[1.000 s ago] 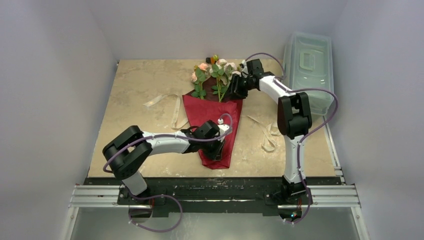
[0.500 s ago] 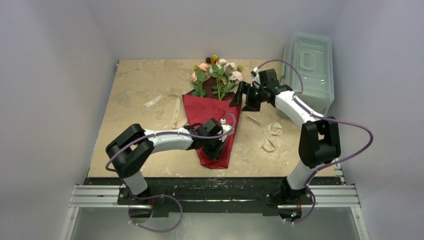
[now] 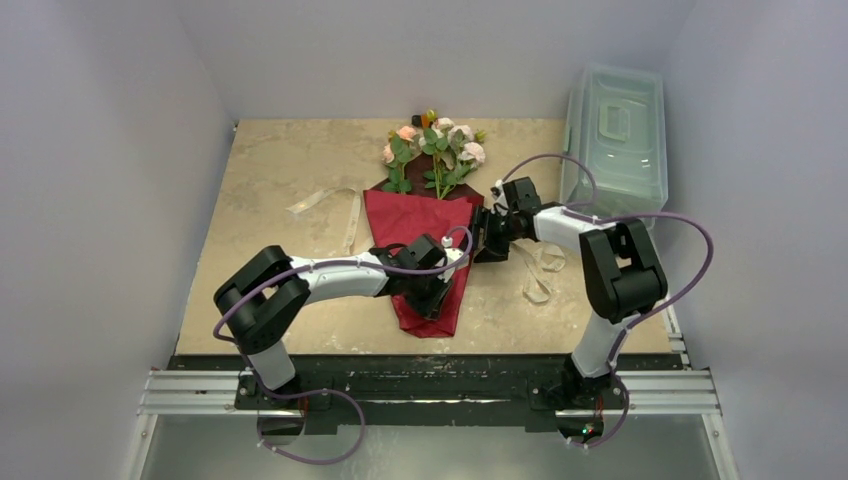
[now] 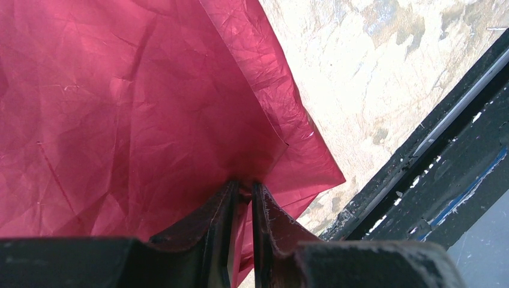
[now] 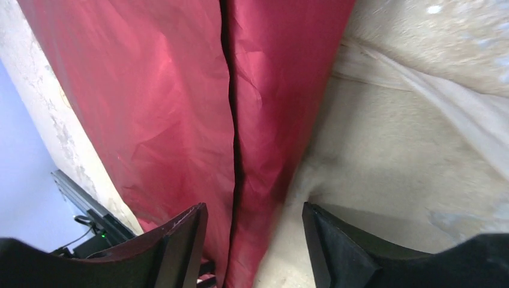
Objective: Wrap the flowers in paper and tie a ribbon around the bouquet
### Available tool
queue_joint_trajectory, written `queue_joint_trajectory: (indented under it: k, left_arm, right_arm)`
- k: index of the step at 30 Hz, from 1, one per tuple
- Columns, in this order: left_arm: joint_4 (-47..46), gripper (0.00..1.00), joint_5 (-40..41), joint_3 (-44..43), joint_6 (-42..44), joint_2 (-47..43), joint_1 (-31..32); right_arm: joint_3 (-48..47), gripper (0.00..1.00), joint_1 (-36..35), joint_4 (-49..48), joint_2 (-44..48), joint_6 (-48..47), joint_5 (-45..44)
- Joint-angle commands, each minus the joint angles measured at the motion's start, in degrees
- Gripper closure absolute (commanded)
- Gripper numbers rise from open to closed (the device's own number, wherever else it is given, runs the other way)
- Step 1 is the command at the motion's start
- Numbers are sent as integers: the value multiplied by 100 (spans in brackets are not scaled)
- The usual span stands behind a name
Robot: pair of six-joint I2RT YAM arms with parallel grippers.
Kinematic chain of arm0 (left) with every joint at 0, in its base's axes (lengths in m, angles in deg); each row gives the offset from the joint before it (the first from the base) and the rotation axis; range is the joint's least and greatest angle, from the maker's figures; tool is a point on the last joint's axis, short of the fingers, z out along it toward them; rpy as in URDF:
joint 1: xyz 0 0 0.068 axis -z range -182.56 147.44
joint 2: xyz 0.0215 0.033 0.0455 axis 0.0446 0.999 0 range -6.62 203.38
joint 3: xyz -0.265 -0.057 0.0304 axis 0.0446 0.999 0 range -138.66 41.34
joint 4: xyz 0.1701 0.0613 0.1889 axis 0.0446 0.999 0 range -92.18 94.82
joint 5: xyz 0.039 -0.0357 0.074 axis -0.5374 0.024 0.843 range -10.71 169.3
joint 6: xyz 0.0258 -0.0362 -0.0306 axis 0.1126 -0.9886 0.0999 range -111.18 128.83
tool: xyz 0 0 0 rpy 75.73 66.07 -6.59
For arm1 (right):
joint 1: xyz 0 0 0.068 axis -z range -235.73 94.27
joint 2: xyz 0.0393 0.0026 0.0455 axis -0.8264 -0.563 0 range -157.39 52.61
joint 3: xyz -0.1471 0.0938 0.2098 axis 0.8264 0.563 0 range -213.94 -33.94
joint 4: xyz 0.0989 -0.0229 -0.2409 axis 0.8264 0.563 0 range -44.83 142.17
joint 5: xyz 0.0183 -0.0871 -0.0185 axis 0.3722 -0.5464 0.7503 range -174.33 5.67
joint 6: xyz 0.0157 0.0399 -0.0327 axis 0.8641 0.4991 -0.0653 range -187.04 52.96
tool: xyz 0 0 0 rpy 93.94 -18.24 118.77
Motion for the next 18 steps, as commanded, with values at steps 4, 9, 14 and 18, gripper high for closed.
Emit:
queue_joint_trajectory:
  k: [4,9,14,18]
  left_arm:
    - [55,80,101,-125,155,92,-57]
    - [127,80,126,-212,110,88,-67]
    - [500,58,268,-1202,-245,-309,-543]
    - [1021,28,1390,-2520,-305,-197,-1230]
  right_arm:
    - [48,53,-210,-595,-418,353,215]
    - [34,86,-209,-519,-540,333,131]
    - [-18,100,-208,-453,-659,311,94]
    - [-51,100,-207,-437,-709,357,93]
